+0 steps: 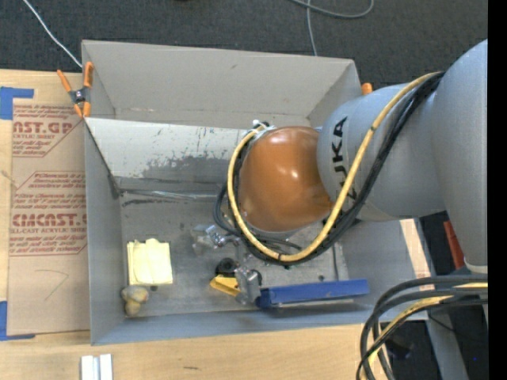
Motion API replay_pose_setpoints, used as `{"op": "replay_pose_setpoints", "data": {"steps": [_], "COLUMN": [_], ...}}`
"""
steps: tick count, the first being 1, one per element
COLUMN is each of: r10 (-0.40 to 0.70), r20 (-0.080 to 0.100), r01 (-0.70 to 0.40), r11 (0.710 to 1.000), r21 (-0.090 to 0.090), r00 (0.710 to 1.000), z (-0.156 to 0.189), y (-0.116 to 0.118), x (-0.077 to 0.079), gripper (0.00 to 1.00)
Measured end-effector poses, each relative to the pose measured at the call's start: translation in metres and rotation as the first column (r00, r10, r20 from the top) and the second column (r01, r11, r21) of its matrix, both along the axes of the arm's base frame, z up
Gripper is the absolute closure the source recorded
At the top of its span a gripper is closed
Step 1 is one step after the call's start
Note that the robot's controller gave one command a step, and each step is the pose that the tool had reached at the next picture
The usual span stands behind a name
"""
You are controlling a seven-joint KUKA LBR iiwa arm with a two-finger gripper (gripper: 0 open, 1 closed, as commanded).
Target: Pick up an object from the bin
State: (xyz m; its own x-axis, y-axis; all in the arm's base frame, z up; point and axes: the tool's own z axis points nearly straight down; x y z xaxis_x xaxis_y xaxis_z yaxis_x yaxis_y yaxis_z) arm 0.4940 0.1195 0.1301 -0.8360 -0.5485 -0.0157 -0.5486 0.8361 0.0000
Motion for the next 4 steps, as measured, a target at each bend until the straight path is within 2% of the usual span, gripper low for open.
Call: {"op": "replay_pose_setpoints", "data": {"steps": [1, 2, 3, 4], "r10": [0.189, -0.310, 0.014, 0.090], "r20": [0.002, -0.004, 0.000, 0.000], "r01": [-0.189, 0.310, -0.014, -0.090], "r11": [0.982, 0.951, 1.000, 0.996], "r21": [-0.001, 0.005, 0.001, 0.001], "r00": [0.982, 0.951, 1.000, 0.996], "z": [0.008, -0.015, -0.039, -0.041], "y": [0.024, -0.009, -0.033, -0.036], "x": [-0.009, -0.010, -0.008, -0.008], "gripper": [0.00, 0.00, 0.00, 0.00]}}
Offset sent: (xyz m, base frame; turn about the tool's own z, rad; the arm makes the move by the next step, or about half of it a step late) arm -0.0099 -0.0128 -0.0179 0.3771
